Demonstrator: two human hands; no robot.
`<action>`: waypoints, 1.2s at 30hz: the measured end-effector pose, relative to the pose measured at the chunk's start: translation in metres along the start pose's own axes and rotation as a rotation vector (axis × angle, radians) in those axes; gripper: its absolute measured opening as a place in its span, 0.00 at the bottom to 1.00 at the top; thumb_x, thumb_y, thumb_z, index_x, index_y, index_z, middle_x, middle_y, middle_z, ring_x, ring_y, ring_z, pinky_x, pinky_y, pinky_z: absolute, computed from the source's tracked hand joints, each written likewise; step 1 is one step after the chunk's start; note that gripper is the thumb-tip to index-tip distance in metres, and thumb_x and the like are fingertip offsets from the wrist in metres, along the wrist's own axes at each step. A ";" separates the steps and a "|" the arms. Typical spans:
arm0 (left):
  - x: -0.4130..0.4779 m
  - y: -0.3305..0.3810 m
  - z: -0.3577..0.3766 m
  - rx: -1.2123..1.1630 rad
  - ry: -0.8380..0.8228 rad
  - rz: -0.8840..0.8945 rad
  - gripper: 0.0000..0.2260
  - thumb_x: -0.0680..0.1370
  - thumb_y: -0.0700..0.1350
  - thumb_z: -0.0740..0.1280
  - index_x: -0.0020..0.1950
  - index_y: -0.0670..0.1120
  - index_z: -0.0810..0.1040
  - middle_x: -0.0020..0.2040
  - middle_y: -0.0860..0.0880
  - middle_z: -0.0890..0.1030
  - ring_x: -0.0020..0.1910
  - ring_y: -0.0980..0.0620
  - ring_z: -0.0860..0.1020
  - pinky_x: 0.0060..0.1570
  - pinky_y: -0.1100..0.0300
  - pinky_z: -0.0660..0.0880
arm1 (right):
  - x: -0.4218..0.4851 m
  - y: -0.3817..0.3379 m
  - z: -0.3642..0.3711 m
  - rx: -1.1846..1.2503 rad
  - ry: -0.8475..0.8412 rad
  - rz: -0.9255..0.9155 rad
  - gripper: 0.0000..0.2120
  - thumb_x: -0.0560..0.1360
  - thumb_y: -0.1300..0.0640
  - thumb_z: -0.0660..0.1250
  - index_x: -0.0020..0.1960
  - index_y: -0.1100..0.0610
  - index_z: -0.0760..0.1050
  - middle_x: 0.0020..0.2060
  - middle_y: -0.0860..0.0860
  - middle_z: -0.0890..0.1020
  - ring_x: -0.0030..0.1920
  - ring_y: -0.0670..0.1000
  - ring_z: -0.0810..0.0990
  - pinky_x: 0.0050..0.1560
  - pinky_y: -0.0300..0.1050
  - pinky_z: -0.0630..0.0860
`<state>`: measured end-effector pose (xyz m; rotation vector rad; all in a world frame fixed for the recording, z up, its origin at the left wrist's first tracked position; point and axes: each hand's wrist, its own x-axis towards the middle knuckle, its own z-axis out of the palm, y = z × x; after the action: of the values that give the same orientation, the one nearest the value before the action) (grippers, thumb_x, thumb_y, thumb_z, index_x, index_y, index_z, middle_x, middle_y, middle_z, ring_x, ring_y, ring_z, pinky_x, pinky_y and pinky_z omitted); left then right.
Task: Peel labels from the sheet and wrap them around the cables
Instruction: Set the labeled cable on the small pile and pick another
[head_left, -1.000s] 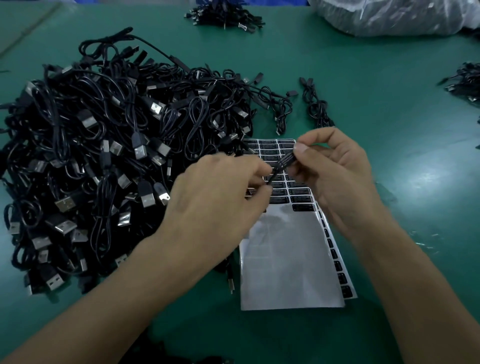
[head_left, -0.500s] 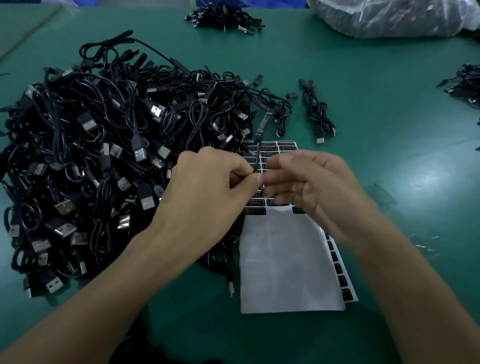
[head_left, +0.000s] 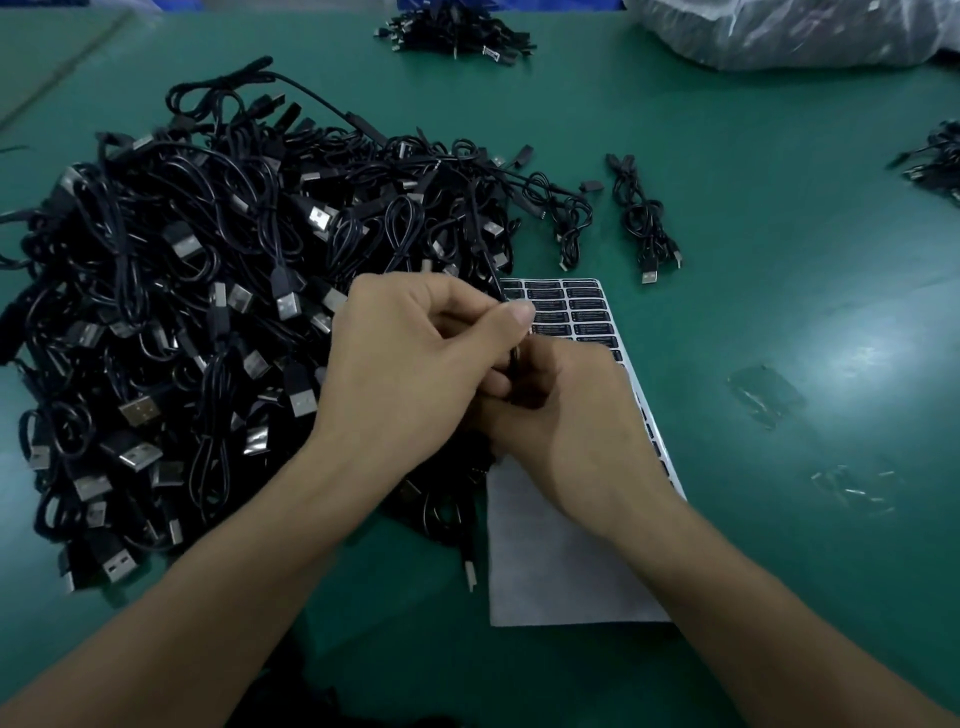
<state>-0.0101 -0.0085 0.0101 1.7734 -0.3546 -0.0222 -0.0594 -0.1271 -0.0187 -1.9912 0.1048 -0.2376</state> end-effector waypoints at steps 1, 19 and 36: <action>0.000 0.000 0.000 -0.060 0.004 -0.017 0.07 0.74 0.46 0.76 0.37 0.49 0.84 0.30 0.49 0.84 0.27 0.53 0.83 0.29 0.62 0.79 | 0.000 0.001 0.000 0.061 0.008 0.014 0.05 0.64 0.52 0.70 0.33 0.43 0.77 0.26 0.45 0.80 0.27 0.43 0.78 0.31 0.39 0.75; 0.001 -0.009 0.005 -0.073 0.074 0.061 0.10 0.78 0.44 0.72 0.37 0.47 0.78 0.24 0.57 0.74 0.23 0.61 0.68 0.25 0.71 0.65 | 0.115 0.031 -0.106 0.105 0.608 0.271 0.15 0.82 0.62 0.57 0.61 0.52 0.80 0.40 0.44 0.78 0.36 0.44 0.72 0.31 0.37 0.67; 0.003 -0.013 0.003 -0.083 0.057 0.051 0.10 0.78 0.45 0.72 0.37 0.48 0.79 0.24 0.57 0.75 0.23 0.60 0.68 0.24 0.69 0.67 | 0.146 0.072 -0.123 -0.654 0.598 0.243 0.17 0.81 0.45 0.62 0.65 0.51 0.79 0.63 0.61 0.74 0.64 0.62 0.72 0.64 0.50 0.70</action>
<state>-0.0047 -0.0099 -0.0023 1.6785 -0.3523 0.0495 0.0588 -0.2931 -0.0167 -2.4538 0.8978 -0.7037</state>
